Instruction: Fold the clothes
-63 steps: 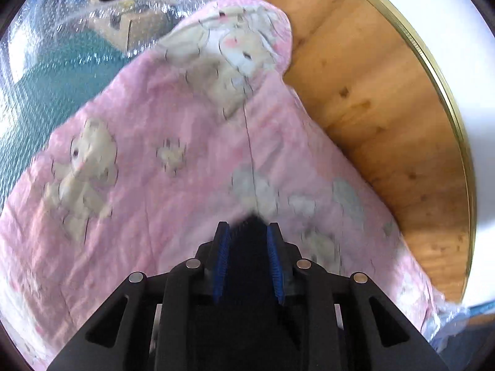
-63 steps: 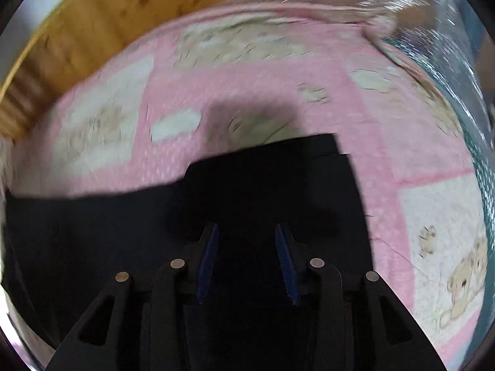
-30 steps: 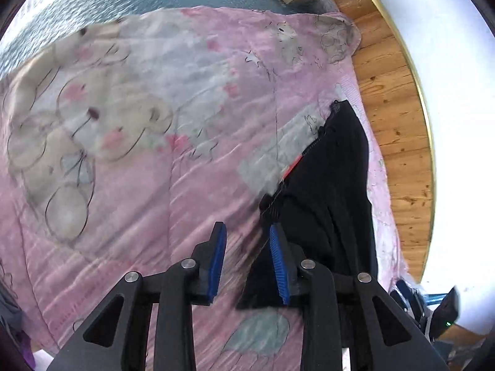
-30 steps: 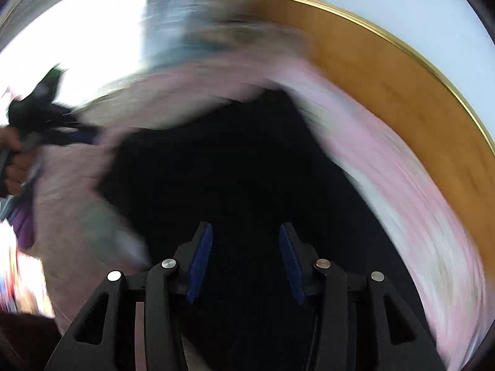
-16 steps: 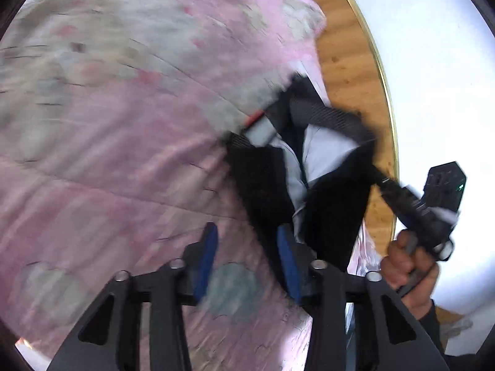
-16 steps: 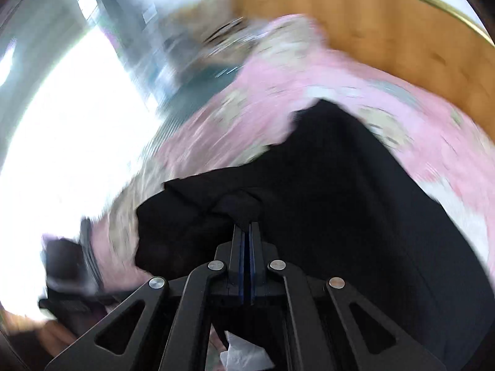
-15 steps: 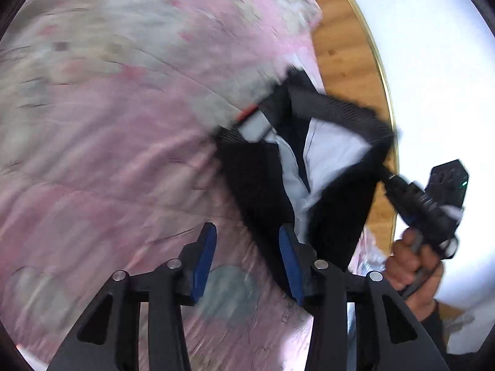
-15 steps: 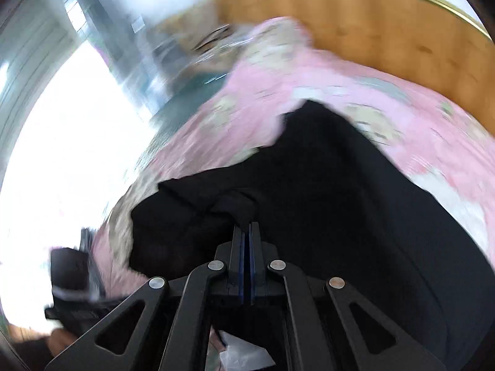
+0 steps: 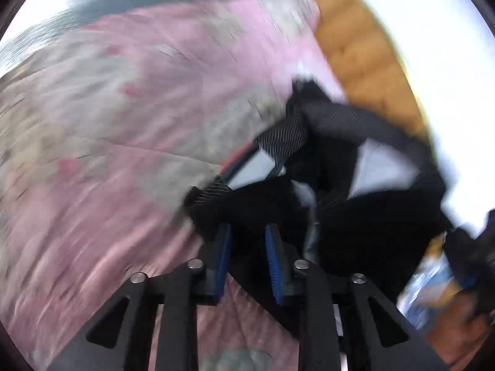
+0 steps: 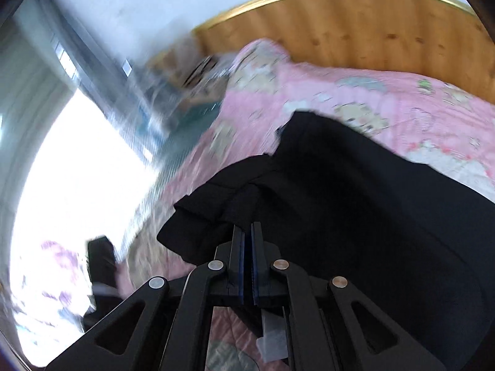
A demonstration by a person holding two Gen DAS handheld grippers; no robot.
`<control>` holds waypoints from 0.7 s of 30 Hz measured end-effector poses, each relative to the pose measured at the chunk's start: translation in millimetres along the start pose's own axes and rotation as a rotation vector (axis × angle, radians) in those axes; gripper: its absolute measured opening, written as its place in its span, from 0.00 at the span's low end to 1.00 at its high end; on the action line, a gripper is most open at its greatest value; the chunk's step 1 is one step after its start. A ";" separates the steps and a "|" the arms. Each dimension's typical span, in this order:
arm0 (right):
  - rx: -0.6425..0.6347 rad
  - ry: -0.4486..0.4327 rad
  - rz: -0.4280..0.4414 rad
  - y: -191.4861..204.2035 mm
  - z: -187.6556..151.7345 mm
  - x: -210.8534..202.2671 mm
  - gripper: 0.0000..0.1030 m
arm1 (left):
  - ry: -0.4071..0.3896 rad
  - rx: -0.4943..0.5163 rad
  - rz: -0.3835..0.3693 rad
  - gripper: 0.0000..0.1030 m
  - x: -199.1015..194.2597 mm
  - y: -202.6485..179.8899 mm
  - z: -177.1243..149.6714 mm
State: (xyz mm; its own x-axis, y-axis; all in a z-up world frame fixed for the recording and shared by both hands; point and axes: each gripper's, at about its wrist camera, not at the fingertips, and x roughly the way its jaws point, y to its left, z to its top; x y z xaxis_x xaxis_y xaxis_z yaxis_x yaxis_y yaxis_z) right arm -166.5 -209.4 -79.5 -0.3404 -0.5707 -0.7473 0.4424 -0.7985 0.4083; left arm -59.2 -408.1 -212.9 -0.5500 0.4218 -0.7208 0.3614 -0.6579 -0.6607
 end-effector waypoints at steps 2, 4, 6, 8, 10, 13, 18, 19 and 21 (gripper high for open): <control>-0.056 0.021 -0.027 7.7 -12.9 12.2 0.04 | 0.011 -0.047 -0.089 0.28 -15.8 2.0 -7.6; -0.077 0.031 -0.044 6.6 -21.4 18.5 0.04 | 0.022 -0.065 -0.209 0.32 -31.7 -6.3 -14.8; -0.080 0.030 -0.052 2.1 -26.5 19.7 0.04 | 0.014 -0.062 -0.287 0.40 -41.7 -20.4 -12.7; -0.071 0.026 -0.052 -4.3 -28.1 17.9 0.04 | -0.016 -0.061 -0.355 0.53 -53.4 -37.2 -7.5; -0.052 0.011 -0.044 -12.0 -22.4 13.7 0.04 | -0.055 -0.047 -0.381 0.54 -65.3 -48.2 -2.8; -0.039 -0.022 -0.025 -18.7 -13.1 1.1 0.04 | -0.006 -0.060 -0.418 0.66 -54.8 -53.9 0.8; -0.037 -0.066 0.055 -20.7 -2.4 -18.9 0.01 | 0.112 -0.104 -0.372 0.66 15.1 -57.5 8.4; -0.043 -0.078 0.079 -18.8 -1.4 -25.5 0.01 | 0.096 -0.095 -0.365 0.65 25.2 -62.8 18.8; -0.056 -0.097 0.125 -14.8 -0.5 -37.2 0.01 | -0.023 -0.052 -0.375 0.65 25.7 -73.3 45.0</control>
State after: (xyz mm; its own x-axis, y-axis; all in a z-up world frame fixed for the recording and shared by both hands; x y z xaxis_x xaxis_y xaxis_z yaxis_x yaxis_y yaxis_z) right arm -160.0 -176.3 -58.0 -0.3569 -0.6831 -0.6371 0.5309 -0.7096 0.4634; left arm -133.6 -377.1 -173.6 -0.6682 0.6126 -0.4221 0.1691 -0.4274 -0.8881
